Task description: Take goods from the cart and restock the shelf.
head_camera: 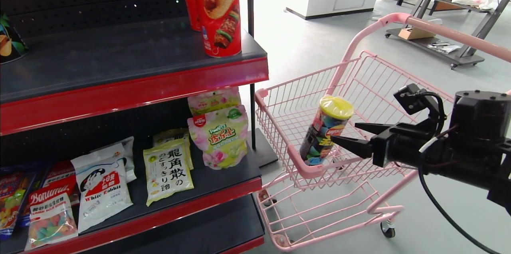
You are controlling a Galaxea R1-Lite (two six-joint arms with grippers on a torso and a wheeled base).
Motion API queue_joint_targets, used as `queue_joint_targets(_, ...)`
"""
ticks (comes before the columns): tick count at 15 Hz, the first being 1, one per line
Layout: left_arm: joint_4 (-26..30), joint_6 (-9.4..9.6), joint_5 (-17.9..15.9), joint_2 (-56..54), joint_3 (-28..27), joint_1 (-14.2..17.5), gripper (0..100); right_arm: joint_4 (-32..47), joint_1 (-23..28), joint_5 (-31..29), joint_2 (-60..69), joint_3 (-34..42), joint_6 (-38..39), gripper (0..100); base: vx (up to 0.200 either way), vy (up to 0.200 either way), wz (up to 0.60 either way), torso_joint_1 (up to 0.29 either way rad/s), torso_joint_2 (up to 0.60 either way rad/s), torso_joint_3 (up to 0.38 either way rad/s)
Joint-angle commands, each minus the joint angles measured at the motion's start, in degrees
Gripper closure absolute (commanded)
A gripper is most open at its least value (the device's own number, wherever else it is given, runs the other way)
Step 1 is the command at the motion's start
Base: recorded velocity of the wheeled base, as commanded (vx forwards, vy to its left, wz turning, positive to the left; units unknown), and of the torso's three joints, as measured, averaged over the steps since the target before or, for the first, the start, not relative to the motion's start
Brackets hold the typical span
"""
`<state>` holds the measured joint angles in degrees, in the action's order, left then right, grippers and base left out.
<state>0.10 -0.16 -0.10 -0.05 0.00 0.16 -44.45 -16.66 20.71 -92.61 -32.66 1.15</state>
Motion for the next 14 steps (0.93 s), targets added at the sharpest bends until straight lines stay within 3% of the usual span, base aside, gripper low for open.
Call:
queue_joint_targets(1,0.0,-0.02,0.0,0.0,0.0,0.0,0,-3.9,-0.9,-0.1,-6.5,-1.6,0.1,0,0.0,0.0,0.0,0.0,0.0,0.0)
queue_joint_targets(11,0.0,-0.02,0.0,0.0,0.0,0.0,0,-6.5,-2.1,-4.5,-20.4,-15.1,3.6,0,0.0,0.0,0.0,0.0,0.0,0.0)
queue_joint_targets(12,0.0,-0.02,0.0,0.0,0.0,0.0,0,-6.8,-2.0,-4.5,-21.2,-15.3,4.7,100,0.0,0.0,0.0,0.0,0.0,0.0)
queue_joint_targets(14,0.0,-0.02,0.0,0.0,0.0,0.0,0,-7.8,-1.9,-4.6,-21.3,-15.1,5.5,100,0.0,0.0,0.0,0.0,0.0,0.0)
